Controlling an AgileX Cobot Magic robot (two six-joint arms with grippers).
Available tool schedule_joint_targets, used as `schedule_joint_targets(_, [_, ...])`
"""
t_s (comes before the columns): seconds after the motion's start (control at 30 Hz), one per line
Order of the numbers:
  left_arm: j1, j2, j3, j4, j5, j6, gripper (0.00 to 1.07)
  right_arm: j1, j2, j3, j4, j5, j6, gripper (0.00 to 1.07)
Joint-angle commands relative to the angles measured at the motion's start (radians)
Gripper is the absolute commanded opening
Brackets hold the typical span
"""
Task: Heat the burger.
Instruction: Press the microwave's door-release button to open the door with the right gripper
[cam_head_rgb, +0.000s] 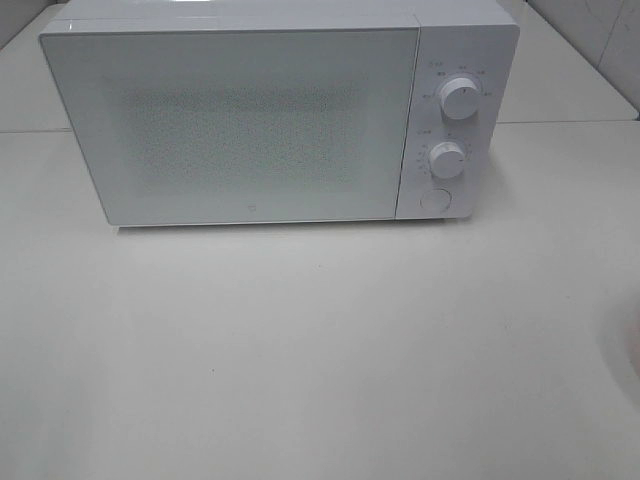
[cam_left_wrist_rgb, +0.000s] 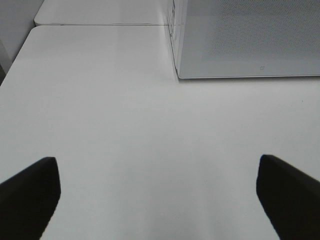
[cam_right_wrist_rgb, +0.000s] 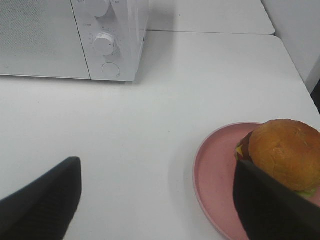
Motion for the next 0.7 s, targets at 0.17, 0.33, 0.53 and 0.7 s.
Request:
schedule_joint_targets(0.17, [0.003,-0.003,0.0,-0.004,0.004,-0.006,1.0,-0.001,-0.034,0.002,-0.004,-0.014,-0.011,0.75])
schedule_joint_targets(0.33, [0.003,-0.003,0.0,-0.004,0.004,-0.006,1.0,-0.001,-0.034,0.002,-0.004,-0.014,-0.011,0.75])
schedule_joint_targets(0.53, [0.003,-0.003,0.0,-0.004,0.004,-0.006,1.0,-0.001,-0.03,-0.008,-0.003,-0.026,-0.011,0.75])
schedule_joint_targets(0.7, [0.003,-0.003,0.0,-0.004,0.004,-0.006,1.0,-0.001,0.034,-0.046,-0.004,-0.089,-0.011,0.75])
